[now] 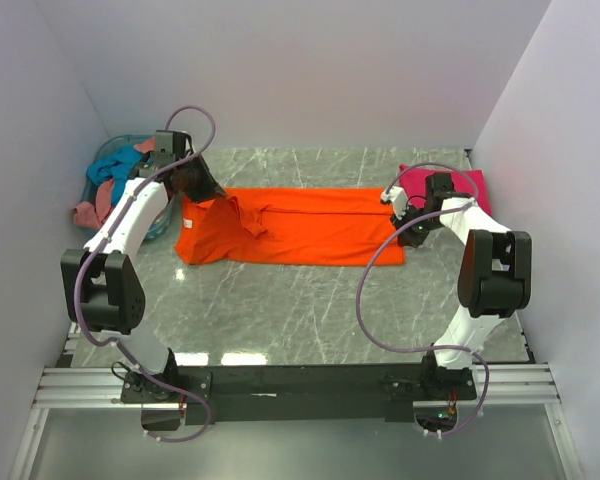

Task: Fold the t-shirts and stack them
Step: Fold the tshirt

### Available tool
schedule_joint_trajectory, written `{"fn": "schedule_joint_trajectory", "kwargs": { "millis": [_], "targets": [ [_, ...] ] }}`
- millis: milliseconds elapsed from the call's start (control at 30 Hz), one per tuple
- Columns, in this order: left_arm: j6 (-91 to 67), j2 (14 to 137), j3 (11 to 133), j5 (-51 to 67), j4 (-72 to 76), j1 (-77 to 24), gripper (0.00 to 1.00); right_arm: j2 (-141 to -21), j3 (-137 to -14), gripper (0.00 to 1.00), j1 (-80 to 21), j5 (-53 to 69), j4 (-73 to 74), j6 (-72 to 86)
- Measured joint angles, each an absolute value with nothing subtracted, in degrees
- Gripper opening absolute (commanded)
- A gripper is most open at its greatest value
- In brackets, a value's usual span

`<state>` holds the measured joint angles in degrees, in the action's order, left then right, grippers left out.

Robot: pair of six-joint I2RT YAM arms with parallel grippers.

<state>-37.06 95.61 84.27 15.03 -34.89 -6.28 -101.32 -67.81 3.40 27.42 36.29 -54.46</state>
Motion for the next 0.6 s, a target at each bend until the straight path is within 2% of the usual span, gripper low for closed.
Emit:
{"fn": "schedule_joint_trajectory", "kwargs": {
  "millis": [600],
  "targets": [
    [-37.0, 97.5, 85.8, 17.1, -35.0, -6.3, 0.00, -101.1, -67.8, 0.00, 3.4, 27.4, 35.5, -53.6]
  ]
}}
